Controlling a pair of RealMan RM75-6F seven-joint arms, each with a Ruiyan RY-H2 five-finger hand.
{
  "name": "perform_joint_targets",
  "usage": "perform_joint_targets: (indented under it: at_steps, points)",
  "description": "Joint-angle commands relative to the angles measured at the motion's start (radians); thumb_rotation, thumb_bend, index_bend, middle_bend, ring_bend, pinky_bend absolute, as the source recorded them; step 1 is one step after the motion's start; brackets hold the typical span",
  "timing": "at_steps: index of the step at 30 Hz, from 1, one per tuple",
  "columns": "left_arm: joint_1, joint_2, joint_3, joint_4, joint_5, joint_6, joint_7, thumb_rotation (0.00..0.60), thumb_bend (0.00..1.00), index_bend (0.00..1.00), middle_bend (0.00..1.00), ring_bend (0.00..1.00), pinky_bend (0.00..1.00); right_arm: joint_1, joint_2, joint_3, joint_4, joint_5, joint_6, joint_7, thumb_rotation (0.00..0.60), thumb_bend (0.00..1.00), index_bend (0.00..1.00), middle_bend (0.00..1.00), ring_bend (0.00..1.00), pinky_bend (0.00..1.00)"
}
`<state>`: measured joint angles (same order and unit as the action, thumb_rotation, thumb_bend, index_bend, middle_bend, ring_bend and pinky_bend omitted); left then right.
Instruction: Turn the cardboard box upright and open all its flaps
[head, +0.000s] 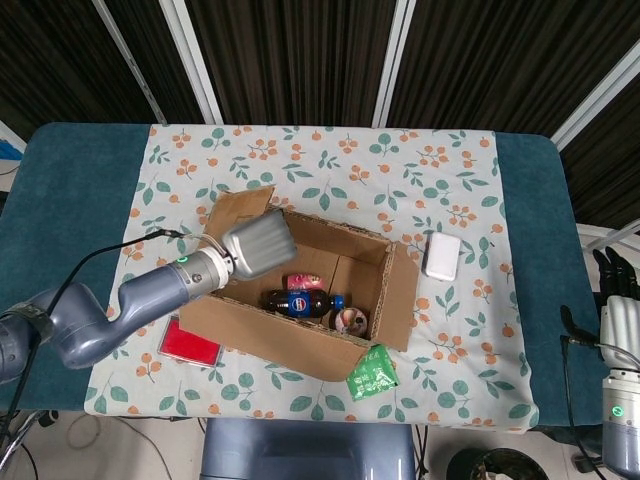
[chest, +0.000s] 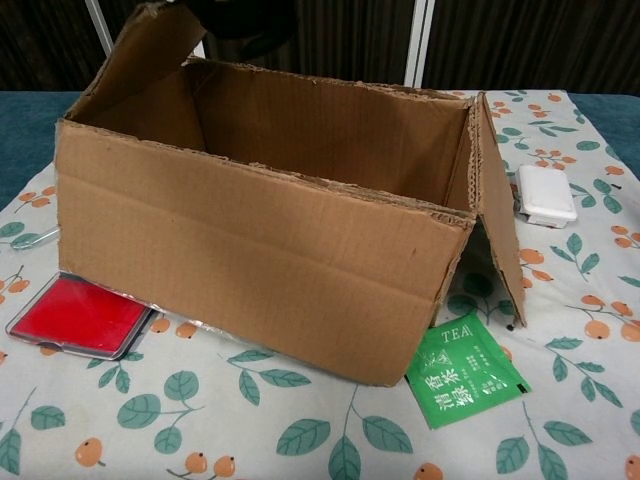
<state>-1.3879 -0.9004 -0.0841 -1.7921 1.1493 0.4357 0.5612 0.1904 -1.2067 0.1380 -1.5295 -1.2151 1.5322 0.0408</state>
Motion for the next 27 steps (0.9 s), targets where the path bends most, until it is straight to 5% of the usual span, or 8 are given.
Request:
perform_joint_targets:
  at_steps: [1,17,27]
  points:
    - [0.021,0.060,0.011,-0.036,0.000,0.024,-0.001,0.600,1.00,0.58,0.74,0.48,0.45,-0.003,-0.001,0.004,-0.002,-0.002,-0.003,0.001,0.600,0.39,0.04,0.02,0.04,0.23]
    - [0.135,0.279,0.040,-0.136,0.027,0.110,-0.012,0.600,1.00,0.58,0.74,0.48,0.46,-0.017,-0.002,0.024,-0.008,-0.012,-0.023,0.007,0.600,0.39,0.04,0.02,0.04,0.23]
    - [0.338,0.375,0.104,-0.164,0.071,0.242,-0.079,0.600,1.00,0.58,0.73,0.48,0.46,-0.023,-0.006,0.029,-0.013,-0.026,-0.036,0.003,0.600,0.39,0.04,0.02,0.04,0.23]
